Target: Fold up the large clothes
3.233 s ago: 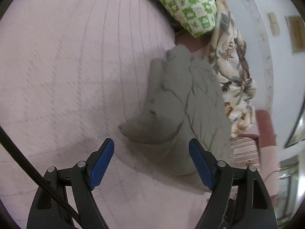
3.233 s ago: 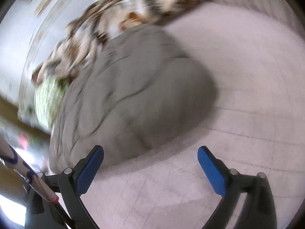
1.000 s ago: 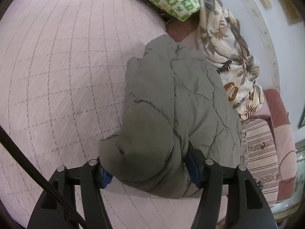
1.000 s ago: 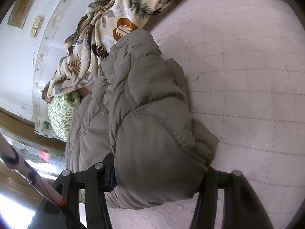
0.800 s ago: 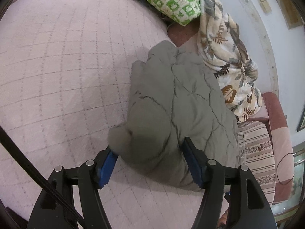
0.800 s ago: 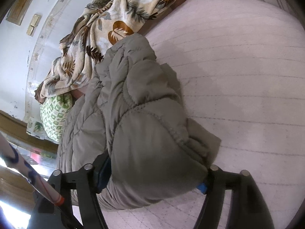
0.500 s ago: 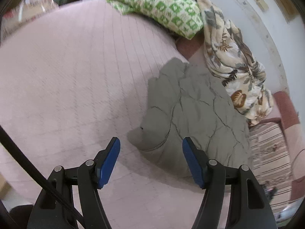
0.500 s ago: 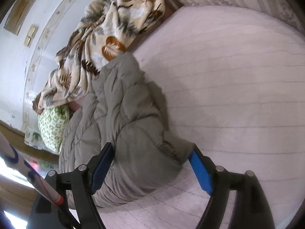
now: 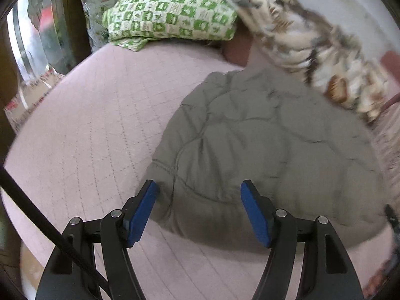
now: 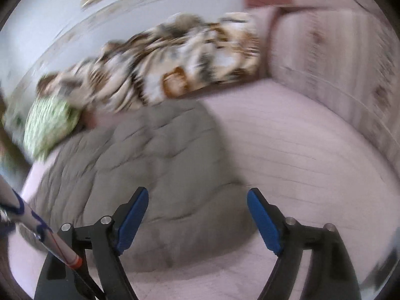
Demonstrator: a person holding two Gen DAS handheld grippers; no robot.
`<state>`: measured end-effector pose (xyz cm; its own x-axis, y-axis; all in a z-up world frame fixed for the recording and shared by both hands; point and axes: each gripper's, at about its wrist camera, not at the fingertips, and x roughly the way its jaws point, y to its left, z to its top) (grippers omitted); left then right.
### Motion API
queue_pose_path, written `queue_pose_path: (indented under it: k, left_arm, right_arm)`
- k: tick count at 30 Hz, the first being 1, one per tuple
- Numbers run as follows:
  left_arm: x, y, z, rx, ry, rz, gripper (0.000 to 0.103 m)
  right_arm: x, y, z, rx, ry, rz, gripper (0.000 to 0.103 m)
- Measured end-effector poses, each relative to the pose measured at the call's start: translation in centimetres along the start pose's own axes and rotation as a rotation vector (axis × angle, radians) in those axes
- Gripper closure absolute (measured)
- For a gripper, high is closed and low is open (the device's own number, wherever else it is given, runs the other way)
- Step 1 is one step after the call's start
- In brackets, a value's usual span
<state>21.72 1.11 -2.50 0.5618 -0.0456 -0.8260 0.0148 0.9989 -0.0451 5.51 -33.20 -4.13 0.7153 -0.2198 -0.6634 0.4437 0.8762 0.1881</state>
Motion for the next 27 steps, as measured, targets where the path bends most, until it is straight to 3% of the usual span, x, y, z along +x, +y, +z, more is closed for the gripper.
queue_pose_path:
  k: [3,5,11,14,17,22,27]
  left_arm:
    - [1.5,-0.6,-0.8,0.063,-0.05,0.075,0.023]
    - [2.0,-0.4,-1.1,0.07,-0.079,0.085,0.014]
    - [3.2,2.2,-0.8,-0.072,-0.035,-0.039,0.008]
    - [1.4,2.1,-0.8,-0.076,-0.057,-0.01,0.008]
    - [-2.1,1.7,-1.4,-0.04,-0.159,0.061,0.008]
    - [-10.4,1.9,-3.4,-0.036,-0.424,0.211,0.008]
    - [-17.3,3.1,-5.8,-0.078,-0.559,0.215,0.008]
  right_arm:
    - [2.1,1.7,-0.9,-0.077,0.043,-0.054,0.017]
    - [3.7,2.0,-1.2,-0.111,0.08,-0.087,0.016]
    - [5.3,1.4,-1.5,-0.11,0.115,-0.102,0.011]
    - [4.9,1.5,-1.6,-0.109,0.092,-0.118,0.01]
    - [4.2,1.8,-1.5,-0.1,0.061,-0.137,0.01]
    - [1.4,1.4,-1.5,-0.075,-0.032,-0.198,0.009]
    - [-2.1,0.5,-1.5,-0.006,-0.11,-0.206,0.009]
